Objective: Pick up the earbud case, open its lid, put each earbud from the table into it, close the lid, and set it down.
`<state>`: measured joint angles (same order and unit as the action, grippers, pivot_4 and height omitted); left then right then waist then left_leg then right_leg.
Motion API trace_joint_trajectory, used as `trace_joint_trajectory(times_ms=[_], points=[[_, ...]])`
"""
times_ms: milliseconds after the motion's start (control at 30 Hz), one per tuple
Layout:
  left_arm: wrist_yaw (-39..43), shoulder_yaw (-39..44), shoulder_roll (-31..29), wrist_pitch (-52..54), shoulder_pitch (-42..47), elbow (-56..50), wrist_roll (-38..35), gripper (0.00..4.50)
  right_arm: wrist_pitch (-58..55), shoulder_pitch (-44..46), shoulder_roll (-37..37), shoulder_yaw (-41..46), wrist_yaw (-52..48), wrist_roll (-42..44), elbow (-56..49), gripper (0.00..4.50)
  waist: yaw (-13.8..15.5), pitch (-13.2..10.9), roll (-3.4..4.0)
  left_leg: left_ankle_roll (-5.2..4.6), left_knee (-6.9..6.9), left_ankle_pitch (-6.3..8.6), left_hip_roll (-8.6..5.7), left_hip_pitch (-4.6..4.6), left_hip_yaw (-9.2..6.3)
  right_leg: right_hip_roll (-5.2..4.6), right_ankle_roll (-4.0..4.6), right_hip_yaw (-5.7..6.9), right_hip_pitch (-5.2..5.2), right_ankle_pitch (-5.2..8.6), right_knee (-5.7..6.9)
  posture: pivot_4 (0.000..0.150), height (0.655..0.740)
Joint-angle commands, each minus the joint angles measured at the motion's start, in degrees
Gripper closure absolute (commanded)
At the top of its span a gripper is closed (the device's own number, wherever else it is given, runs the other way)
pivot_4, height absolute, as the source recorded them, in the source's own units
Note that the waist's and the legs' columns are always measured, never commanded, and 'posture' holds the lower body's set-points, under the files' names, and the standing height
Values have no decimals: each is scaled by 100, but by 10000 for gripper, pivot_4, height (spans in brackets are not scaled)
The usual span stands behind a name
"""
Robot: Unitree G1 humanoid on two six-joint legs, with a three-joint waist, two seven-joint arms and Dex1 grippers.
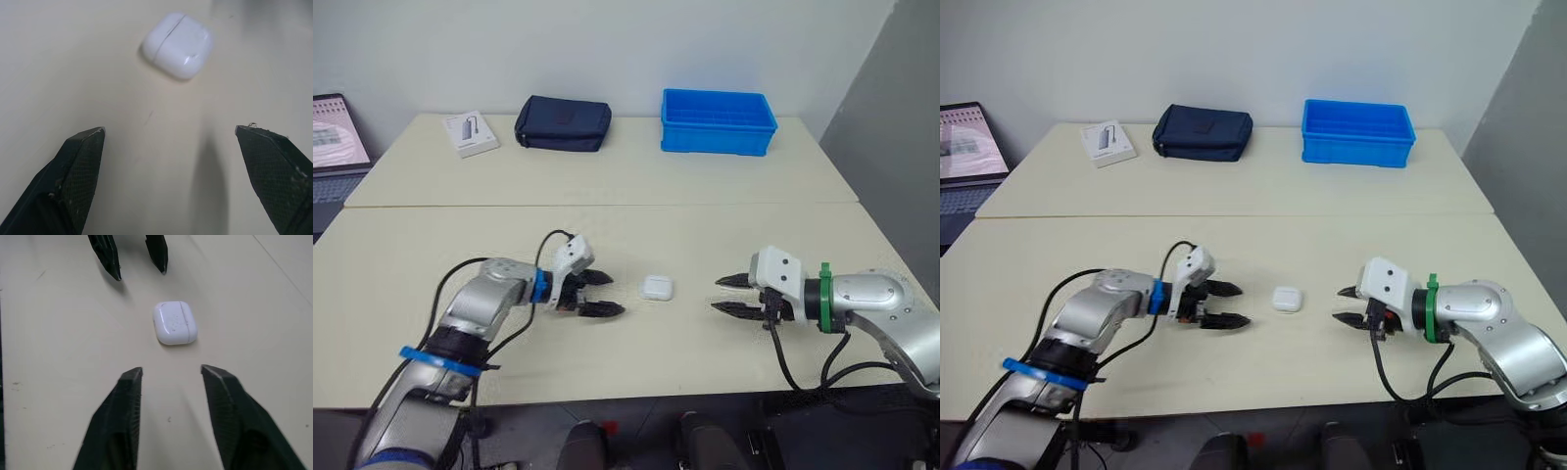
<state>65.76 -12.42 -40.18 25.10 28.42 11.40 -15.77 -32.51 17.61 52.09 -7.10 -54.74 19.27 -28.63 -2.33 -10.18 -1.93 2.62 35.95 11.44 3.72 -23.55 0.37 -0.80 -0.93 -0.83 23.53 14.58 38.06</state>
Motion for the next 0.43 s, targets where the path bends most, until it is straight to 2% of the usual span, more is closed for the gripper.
trace_joint_trajectory(times_ms=[33,67,167,267,433], points=[[162,763,-377,-557,-464,-855,-276,0,650,143,383,211,-622,-58,136,10872,9,-2,2,0,-1,0,0,-8,6,-3,0,-2,8,0,-3,1500,7400],[79,962,-413,-524,-586,-1092,-384,0,793,160,449,279,-766,-15,213,7383,39,-2,2,0,-2,0,0,-23,13,-9,-2,-2,20,1,-5,1500,7400],[-126,1209,-607,-590,-969,-1742,-249,0,1120,251,554,416,-1065,36,501,7383,111,-4,-1,1,0,0,-5,-38,26,-21,-24,0,28,-1,-6,1500,7400],[-156,1523,-669,-374,-1326,-2462,-593,0,1418,301,689,442,-1351,-56,778,7383,124,-4,-1,2,-1,1,-8,-39,34,-27,-25,-3,27,4,-11,1500,7400],[-112,1705,-775,-137,-1423,-2949,-895,0,1632,400,668,457,-1529,-41,1087,7383,133,-5,-2,2,2,0,-8,-34,34,-27,-21,-3,27,7,-4,1500,7400]])
